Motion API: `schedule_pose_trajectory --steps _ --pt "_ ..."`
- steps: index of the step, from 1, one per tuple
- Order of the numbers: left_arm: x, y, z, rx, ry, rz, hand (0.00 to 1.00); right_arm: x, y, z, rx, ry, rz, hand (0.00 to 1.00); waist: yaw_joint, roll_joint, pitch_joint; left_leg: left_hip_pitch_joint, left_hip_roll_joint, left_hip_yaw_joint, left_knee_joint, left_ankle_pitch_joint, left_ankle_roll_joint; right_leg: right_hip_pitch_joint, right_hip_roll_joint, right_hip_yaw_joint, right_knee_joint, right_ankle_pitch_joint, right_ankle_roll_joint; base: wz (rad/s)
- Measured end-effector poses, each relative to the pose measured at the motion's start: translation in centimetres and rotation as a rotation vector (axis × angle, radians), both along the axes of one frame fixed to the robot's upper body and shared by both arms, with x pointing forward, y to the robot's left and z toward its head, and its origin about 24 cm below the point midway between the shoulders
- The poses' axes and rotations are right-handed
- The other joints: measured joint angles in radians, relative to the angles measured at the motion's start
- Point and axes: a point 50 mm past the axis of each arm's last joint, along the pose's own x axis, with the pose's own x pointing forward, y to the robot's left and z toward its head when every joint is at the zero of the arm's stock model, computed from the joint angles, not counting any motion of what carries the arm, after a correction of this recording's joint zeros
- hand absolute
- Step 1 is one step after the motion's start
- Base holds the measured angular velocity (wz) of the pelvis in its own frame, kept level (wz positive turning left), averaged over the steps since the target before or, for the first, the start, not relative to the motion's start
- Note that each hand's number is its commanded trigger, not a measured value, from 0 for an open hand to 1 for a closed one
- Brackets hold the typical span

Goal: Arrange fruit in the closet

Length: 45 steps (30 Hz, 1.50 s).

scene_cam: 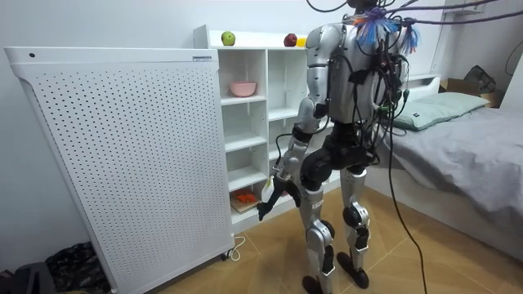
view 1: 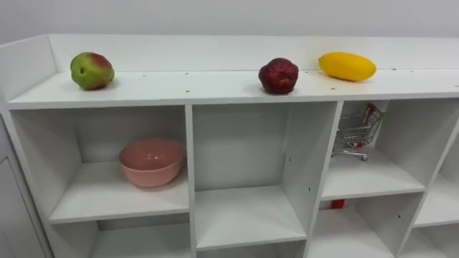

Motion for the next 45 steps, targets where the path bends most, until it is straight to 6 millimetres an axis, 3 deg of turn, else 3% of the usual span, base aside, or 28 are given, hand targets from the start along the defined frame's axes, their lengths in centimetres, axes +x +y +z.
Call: schedule_pose_trajectory --steps 2,4,6,9,11,15,22,26,30,37,42,45 --pt "0.0 0.1 0.1 0.015 -0.015 -0.001 0.00 1.4 0.2 2.1 -0.072 -0.093 0.029 0.00 0.006 -0.003 -0.0046 0.001 0.000 0.003 -0.001 0.000 0.000 -0.005 0.000 0.002 0.001 0.000 0.000 -0.06" --pt "-0.3 0.3 0.2 0.031 -0.029 0.000 0.00 2.8 0.5 4.9 -0.178 -0.200 0.055 0.00 0.003 -0.006 -0.0020 0.001 0.000 0.004 -0.001 0.000 0.000 -0.005 0.000 0.002 0.001 0.000 0.000 0.00" --pt "-0.2 0.3 0.2 0.028 -0.031 -0.016 0.00 3.3 0.4 6.4 -0.250 -0.266 0.049 0.00 0.004 -0.007 -0.0042 0.000 0.000 0.004 -0.002 0.000 0.000 -0.004 0.000 0.001 0.003 0.000 0.000 0.00" --pt "-0.2 0.0 0.3 0.020 -0.041 -0.038 0.00 4.4 1.0 9.6 -0.366 -0.386 0.090 0.00 0.004 -0.002 -0.0149 -0.016 -0.001 0.006 0.001 0.000 0.000 -0.019 -0.002 0.005 0.004 0.000 0.000 -0.03" --pt "-0.2 0.1 0.3 0.020 -0.041 -0.039 0.00 4.8 1.4 11.3 -0.456 -0.443 0.130 0.00 0.006 0.004 -0.0171 -0.015 0.000 0.008 0.001 0.000 0.000 -0.020 0.000 0.018 0.004 0.000 0.000 -0.08" --pt "0.0 0.3 0.3 0.019 -0.053 -0.047 0.00 5.3 2.1 14.5 -0.538 -0.590 0.132 0.00 0.011 0.015 -0.0144 -0.014 0.001 0.007 0.001 0.000 0.000 -0.016 0.002 0.022 0.005 0.001 -0.001 -0.04" --pt "0.2 -0.1 0.2 -0.018 -0.047 -0.072 0.00 6.5 3.0 19.2 -0.633 -0.802 0.113 0.00 0.003 -0.002 -0.0120 -0.022 0.001 0.001 0.004 0.001 0.000 -0.020 0.001 0.014 0.006 0.002 -0.003 0.02" --pt "0.9 0.0 0.3 -0.022 -0.066 -0.080 0.00 7.2 3.2 21.2 -0.671 -0.893 0.128 0.00 0.007 -0.008 -0.0109 -0.031 0.002 -0.003 0.004 0.001 0.000 -0.026 0.001 0.003 0.006 0.002 -0.003 0.04" --pt "1.4 0.1 0.3 -0.025 -0.077 -0.092 0.00 7.7 3.5 22.6 -0.683 -0.952 0.146 0.00 0.016 -0.020 -0.0044 -0.034 0.003 -0.005 0.003 0.001 0.000 -0.030 0.002 -0.010 0.004 0.002 -0.003 0.00" --pt "1.5 0.5 0.4 -0.033 -0.064 -0.100 0.00 9.0 4.2 26.1 -0.748 -1.071 0.238 0.00 0.011 -0.034 -0.0066 -0.027 0.003 -0.010 0.001 0.001 -0.001 -0.022 0.001 -0.030 0.001 0.002 -0.003 0.02" --pt "1.9 0.5 0.4 -0.028 -0.066 -0.123 0.00 9.5 5.0 26.8 -0.742 -1.102 0.287 0.00 0.056 -0.040 -0.0037 -0.017 0.004 -0.037 -0.002 0.001 -0.001 -0.014 0.004 -0.031 0.001 0.002 -0.003 -0.04" --pt "2.2 0.5 0.4 -0.025 -0.069 -0.128 0.00 9.9 5.7 27.5 -0.744 -1.129 0.320 0.00 0.063 -0.046 -0.0011 -0.021 0.003 -0.047 -0.002 0.001 -0.001 -0.014 0.004 -0.033 0.001 0.002 -0.003 0.12"
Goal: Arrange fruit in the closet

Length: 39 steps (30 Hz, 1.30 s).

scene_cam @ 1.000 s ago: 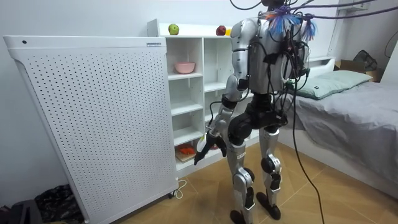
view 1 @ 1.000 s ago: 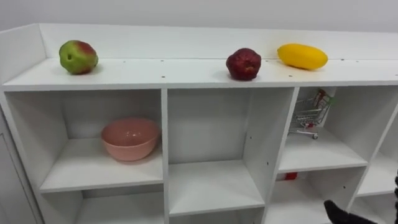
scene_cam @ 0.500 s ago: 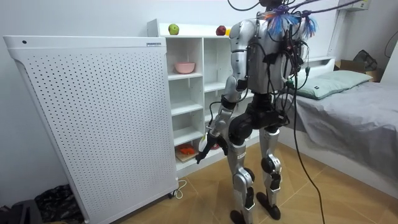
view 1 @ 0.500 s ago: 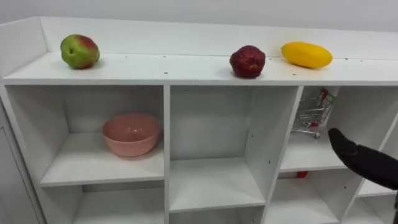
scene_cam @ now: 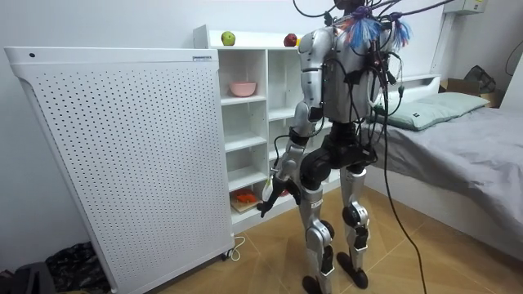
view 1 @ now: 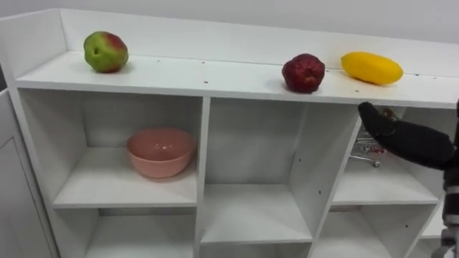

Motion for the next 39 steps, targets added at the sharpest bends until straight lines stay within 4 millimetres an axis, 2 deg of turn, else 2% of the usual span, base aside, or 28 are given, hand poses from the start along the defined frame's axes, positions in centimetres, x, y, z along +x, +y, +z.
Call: schedule_pose_trajectory --steps 2,4,9,13,23,26,30,34,39 --pt "0.3 0.0 0.0 0.003 -0.005 -0.006 0.00 0.2 0.1 0.2 0.000 -0.006 0.002 0.00 0.008 -0.006 0.0027 -0.002 -0.001 -0.011 0.002 0.000 0.000 0.000 -0.001 -0.006 0.000 0.000 0.000 0.12" --pt "-0.1 0.0 0.0 0.003 0.005 -0.007 0.00 0.4 -0.1 0.2 -0.002 0.000 -0.003 0.00 0.024 -0.010 0.0001 -0.003 -0.001 -0.016 0.003 0.000 0.000 0.002 -0.002 -0.014 0.000 0.000 0.000 0.08" --pt "0.0 0.0 0.0 0.002 0.007 -0.010 0.00 1.0 -0.3 -0.3 0.003 0.030 -0.012 0.00 0.027 -0.012 -0.0003 -0.011 -0.005 -0.045 0.014 0.000 0.000 0.009 -0.006 -0.034 0.000 0.000 0.000 0.16" --pt "0.1 0.1 0.0 0.002 0.006 -0.009 0.00 2.0 -0.5 0.1 0.017 0.032 -0.006 0.00 0.028 -0.008 0.0018 -0.014 -0.004 -0.048 0.018 0.001 -0.001 0.010 -0.006 -0.039 0.000 0.000 0.000 0.01" --pt "0.5 0.4 0.1 0.003 -0.001 -0.009 0.00 2.6 -0.5 0.6 -0.035 0.058 0.050 0.00 0.051 -0.008 0.0020 -0.012 -0.004 -0.049 0.021 0.001 -0.001 0.014 -0.007 -0.029 0.000 0.000 0.000 0.00" --pt "0.4 0.5 0.2 -0.006 0.009 -0.012 0.00 3.2 -0.1 1.5 -0.021 0.039 0.078 0.00 0.052 -0.008 0.0018 -0.017 -0.004 -0.049 0.024 0.001 -0.001 0.014 -0.007 -0.037 0.000 0.000 0.000 0.00" --pt "0.5 0.6 0.2 -0.018 0.028 -0.042 0.00 3.9 0.3 2.3 -0.014 0.039 0.133 0.00 0.053 -0.016 -0.0031 -0.018 -0.004 -0.052 0.023 0.002 -0.002 0.015 -0.006 -0.039 0.000 0.000 0.000 0.01" --pt "0.6 0.6 0.2 -0.015 0.038 -0.072 0.00 4.3 0.1 1.6 0.006 0.090 0.154 0.00 0.057 -0.026 -0.0103 -0.017 -0.005 -0.064 0.025 0.002 -0.002 0.016 -0.007 -0.040 0.000 0.000 0.000 0.08" --pt "0.8 0.7 0.3 -0.016 0.037 -0.081 0.00 4.9 -0.3 1.6 -0.024 0.116 0.146 0.00 0.063 -0.031 -0.0079 -0.017 -0.005 -0.065 0.024 0.002 -0.002 0.016 -0.006 -0.039 0.000 0.000 0.000 0.01"
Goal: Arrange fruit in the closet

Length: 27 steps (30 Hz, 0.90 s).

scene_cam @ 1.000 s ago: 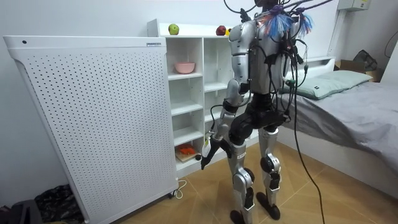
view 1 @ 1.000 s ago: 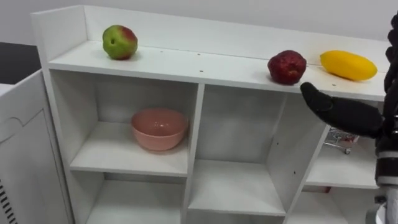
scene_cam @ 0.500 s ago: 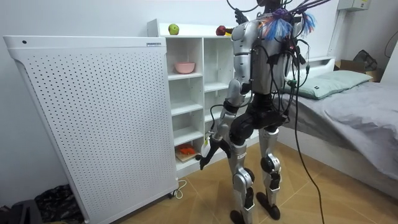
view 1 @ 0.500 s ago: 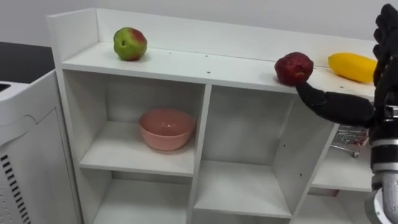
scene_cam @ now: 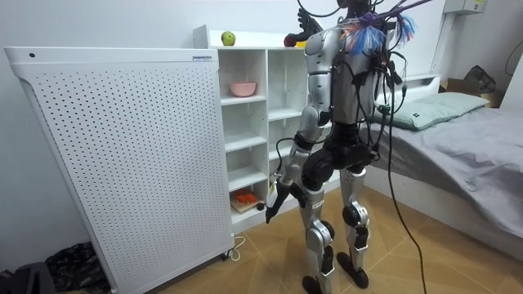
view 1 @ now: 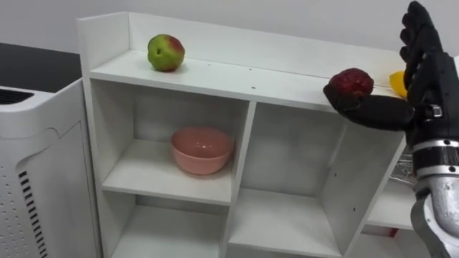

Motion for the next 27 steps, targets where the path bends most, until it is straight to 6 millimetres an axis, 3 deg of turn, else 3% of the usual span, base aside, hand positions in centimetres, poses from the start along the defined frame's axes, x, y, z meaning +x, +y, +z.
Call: schedule_pose_trajectory --steps 9,17,27 --pt "0.4 0.2 0.2 0.006 0.000 -0.011 0.00 0.6 -0.8 -0.4 -0.002 0.050 -0.026 0.00 0.015 -0.016 0.0062 -0.002 0.000 0.000 0.000 0.000 -0.001 -0.002 0.000 0.000 0.000 0.000 0.000 0.00" --pt "0.6 0.7 0.4 0.021 -0.006 -0.013 0.00 0.9 -0.2 -0.9 -0.031 0.096 0.036 0.00 0.016 -0.027 0.0053 -0.002 0.001 -0.002 0.001 0.001 -0.001 -0.001 0.001 0.010 0.000 0.000 0.000 0.00" --pt "0.5 1.0 0.4 0.033 0.001 -0.008 0.00 1.7 -1.9 -1.2 -0.022 0.161 0.025 0.00 0.015 -0.033 0.0036 -0.012 0.000 -0.016 0.010 0.001 -0.001 0.000 0.001 0.009 0.000 0.000 0.000 0.04"
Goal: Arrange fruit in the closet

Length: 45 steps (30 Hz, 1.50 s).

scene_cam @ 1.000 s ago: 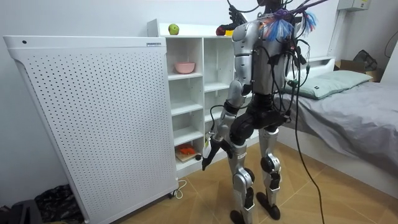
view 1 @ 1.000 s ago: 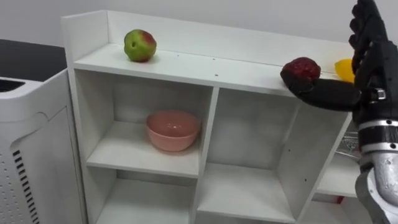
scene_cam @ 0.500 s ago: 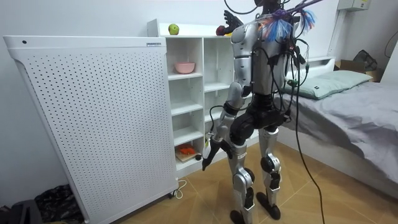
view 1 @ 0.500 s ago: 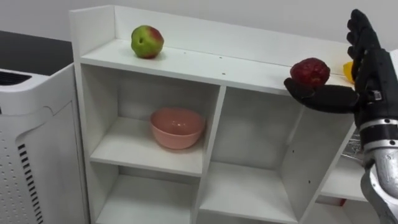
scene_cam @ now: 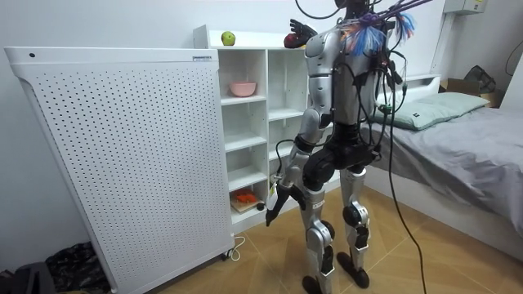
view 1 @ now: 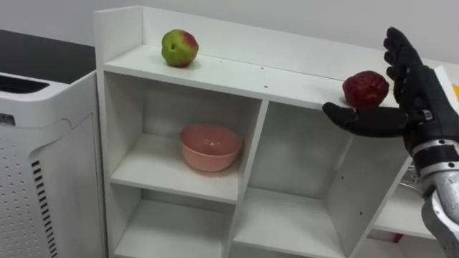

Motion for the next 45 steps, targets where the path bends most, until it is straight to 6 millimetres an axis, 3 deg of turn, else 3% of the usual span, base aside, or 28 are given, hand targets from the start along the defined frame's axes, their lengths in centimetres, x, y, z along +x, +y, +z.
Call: schedule_pose_trajectory --steps 17,23,35,45 --pt "0.0 0.5 0.2 0.014 -0.001 -0.002 0.00 0.6 -1.6 0.3 -0.019 0.028 -0.049 0.00 -0.003 -0.002 0.0006 -0.011 -0.001 -0.015 0.005 0.000 0.000 -0.004 -0.002 -0.025 0.000 0.000 0.000 0.02" --pt "0.1 0.7 0.3 0.018 -0.006 0.001 0.00 0.6 -2.1 0.2 -0.027 0.046 -0.057 0.00 -0.002 -0.011 -0.0026 -0.014 -0.001 -0.015 0.006 0.000 0.000 -0.006 -0.002 -0.026 0.000 0.000 0.000 0.00" --pt "-0.2 1.5 0.5 0.044 0.005 0.042 0.00 2.5 -2.3 0.0 0.027 0.144 0.008 0.00 -0.014 -0.021 -0.0015 -0.022 0.001 -0.015 0.021 0.000 0.000 -0.005 -0.005 -0.037 0.001 0.000 0.000 0.00" --pt "-0.6 1.5 0.4 0.042 0.019 0.061 0.00 2.9 -3.4 -0.3 0.116 0.201 0.075 0.00 -0.005 -0.021 -0.0019 -0.018 -0.001 -0.019 0.022 0.000 -0.001 0.000 -0.005 -0.052 0.001 0.000 0.000 0.00"
